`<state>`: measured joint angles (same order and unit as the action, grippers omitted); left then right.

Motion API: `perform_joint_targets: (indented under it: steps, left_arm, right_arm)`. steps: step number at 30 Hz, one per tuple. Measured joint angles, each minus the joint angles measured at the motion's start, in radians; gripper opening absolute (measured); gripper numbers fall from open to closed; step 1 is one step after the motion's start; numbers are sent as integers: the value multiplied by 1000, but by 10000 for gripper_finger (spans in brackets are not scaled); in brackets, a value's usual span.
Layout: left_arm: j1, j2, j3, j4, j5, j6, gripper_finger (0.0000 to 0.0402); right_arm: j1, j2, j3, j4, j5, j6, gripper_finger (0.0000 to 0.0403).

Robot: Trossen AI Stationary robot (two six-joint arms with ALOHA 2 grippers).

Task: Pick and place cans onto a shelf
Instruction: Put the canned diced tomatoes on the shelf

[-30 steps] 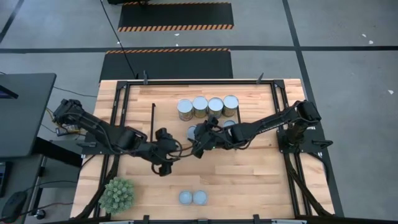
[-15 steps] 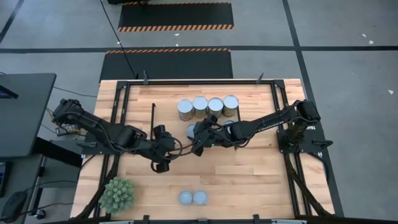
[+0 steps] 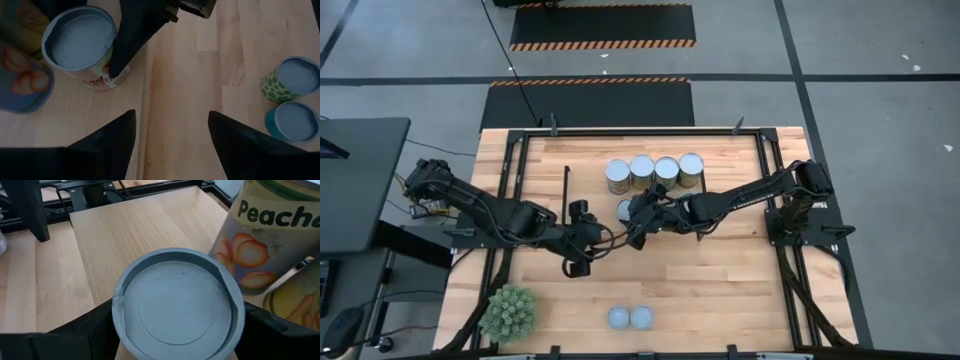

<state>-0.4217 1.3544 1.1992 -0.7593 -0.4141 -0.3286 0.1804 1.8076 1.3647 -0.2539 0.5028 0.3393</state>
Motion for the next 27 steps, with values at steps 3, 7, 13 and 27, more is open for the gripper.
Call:
perform_joint_targets:
  steps: [3,7,13,27]
  left_arm:
    - [0,0,0,10,0,0,254]
    - [0,0,0,38,0,0,254]
    - [0,0,0,61,-1,0,254]
    - [0,0,0,49,-11,-79,254]
  right_arm:
    - [-2,0,-1,2,-15,-2,309]
    - [-4,1,10,-7,-46,-26,316]
    - [-19,12,50,-83,-71,-58,349]
    - [-13,-16,63,-84,-43,-77,363]
